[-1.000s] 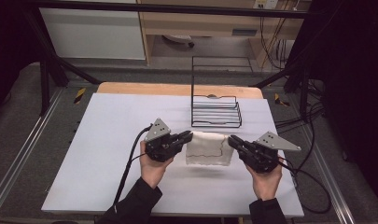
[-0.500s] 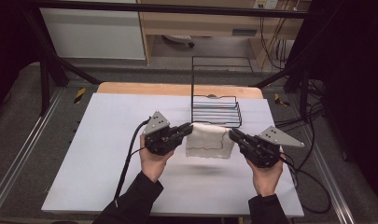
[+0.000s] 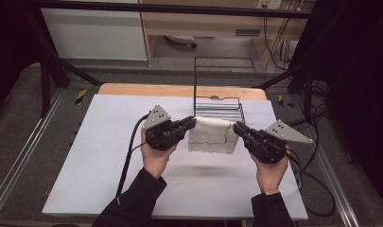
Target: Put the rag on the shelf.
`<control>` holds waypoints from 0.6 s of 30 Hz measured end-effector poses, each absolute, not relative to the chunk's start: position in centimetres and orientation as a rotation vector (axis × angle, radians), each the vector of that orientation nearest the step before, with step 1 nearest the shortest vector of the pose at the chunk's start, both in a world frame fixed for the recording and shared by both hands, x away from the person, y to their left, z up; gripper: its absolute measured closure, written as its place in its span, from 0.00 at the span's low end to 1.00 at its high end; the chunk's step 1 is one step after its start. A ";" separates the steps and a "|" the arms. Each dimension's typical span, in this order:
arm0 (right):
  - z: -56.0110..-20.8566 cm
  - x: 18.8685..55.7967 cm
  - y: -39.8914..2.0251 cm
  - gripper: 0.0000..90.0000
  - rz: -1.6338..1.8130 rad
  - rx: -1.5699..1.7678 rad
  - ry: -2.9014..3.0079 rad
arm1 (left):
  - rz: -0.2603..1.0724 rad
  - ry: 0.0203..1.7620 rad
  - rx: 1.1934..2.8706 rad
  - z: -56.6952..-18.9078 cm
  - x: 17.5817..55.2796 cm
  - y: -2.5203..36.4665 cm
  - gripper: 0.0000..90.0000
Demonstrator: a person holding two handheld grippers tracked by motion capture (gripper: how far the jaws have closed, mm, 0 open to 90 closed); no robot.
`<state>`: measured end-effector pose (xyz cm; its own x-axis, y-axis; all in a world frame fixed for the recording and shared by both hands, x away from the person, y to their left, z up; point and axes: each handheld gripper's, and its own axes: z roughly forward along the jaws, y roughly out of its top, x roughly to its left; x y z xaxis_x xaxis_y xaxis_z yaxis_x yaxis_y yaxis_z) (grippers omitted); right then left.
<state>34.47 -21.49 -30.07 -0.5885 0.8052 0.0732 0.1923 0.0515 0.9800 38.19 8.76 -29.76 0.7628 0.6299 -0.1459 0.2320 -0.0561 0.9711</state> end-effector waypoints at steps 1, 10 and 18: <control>-29.8 34.6 -21.5 0.92 1.577 0.999 1.817 | 0.374 0.699 1.629 -29.6 38.2 8.7 0.93; -28.8 35.0 -21.3 0.92 1.580 0.975 1.796 | 0.393 0.694 1.609 -28.7 38.7 8.8 0.93; -27.7 35.7 -21.1 0.92 1.574 0.957 1.771 | 0.408 0.691 1.581 -27.8 39.3 8.8 0.93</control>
